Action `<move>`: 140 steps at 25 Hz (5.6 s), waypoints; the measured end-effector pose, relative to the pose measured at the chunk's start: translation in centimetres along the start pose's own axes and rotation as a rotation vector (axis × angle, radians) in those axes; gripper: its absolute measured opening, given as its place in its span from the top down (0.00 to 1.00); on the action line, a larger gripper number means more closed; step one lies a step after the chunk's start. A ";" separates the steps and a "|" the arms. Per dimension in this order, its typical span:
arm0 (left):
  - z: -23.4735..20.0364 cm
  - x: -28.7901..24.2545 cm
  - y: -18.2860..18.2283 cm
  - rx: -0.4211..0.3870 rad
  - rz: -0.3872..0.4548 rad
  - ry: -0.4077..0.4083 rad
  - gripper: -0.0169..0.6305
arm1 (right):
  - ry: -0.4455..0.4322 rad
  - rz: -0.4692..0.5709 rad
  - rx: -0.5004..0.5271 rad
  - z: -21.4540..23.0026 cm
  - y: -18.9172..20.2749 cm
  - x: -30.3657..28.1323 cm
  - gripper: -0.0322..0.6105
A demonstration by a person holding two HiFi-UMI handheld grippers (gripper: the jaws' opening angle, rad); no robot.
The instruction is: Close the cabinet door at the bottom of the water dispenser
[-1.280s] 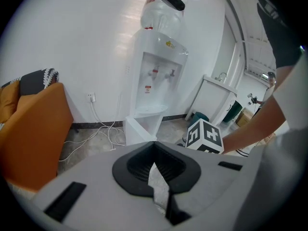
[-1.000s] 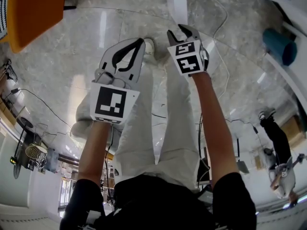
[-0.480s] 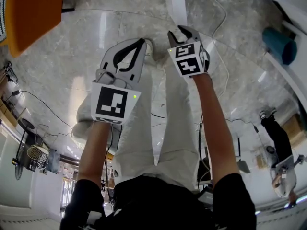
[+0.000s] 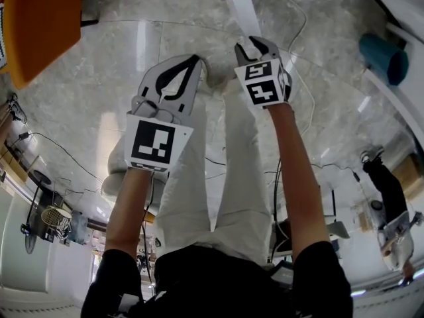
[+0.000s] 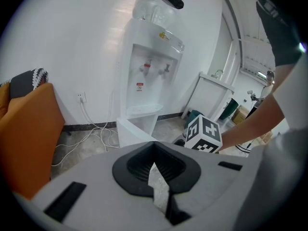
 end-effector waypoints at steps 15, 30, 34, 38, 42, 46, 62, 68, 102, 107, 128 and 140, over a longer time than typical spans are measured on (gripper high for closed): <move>2.3 -3.3 -1.0 -0.067 -0.014 0.051 0.96 | 0.078 0.041 -0.069 5.8 0.8 1.3 0.69; 4.4 -6.5 -2.8 -0.102 -0.025 0.081 0.96 | 0.152 0.095 -0.113 10.9 0.6 2.1 0.69; 4.9 -7.4 -3.3 -0.110 -0.019 0.090 0.96 | 0.166 0.115 -0.145 12.3 0.2 2.2 0.69; 5.4 -8.3 -3.6 -0.132 -0.009 0.103 0.96 | 0.190 0.139 -0.172 14.0 -0.2 2.3 0.69; 5.8 -8.9 -3.6 -0.122 -0.027 0.102 0.96 | 0.213 0.165 -0.197 15.7 -0.7 2.3 0.69; 6.2 -9.7 -3.8 -0.114 -0.029 0.102 0.96 | 0.229 0.191 -0.221 17.3 -1.2 2.4 0.69; 6.7 -12.3 -4.1 -0.154 -0.038 0.125 0.96 | 0.288 0.294 -0.304 22.3 -3.5 2.3 0.69; 6.1 -12.5 -4.4 -0.133 -0.022 0.102 0.96 | 0.316 0.303 -0.307 23.5 -4.6 2.2 0.69; 5.7 -12.8 -4.2 -0.137 -0.022 0.096 0.96 | 0.339 0.316 -0.354 27.3 -5.9 0.6 0.68; 5.3 -12.6 -4.0 -0.130 -0.028 0.089 0.96 | 0.339 0.308 -0.350 27.1 -5.8 0.7 0.68; 7.8 -5.1 -11.6 -0.214 0.027 0.091 0.96 | 0.267 0.337 -0.315 17.7 -5.9 13.6 0.82; 10.8 0.4 -15.7 -0.268 0.021 0.099 0.96 | 0.228 0.393 -0.324 10.4 -6.0 25.5 0.89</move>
Point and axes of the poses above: the fingertips, and each gripper's own axes: x backward along the fingers, z to its right, y out of its underside, the point moved 4 cm from there along x, backward along the fingers, and after that the axes turned 1 degree about -x, right-handed, at the moved point
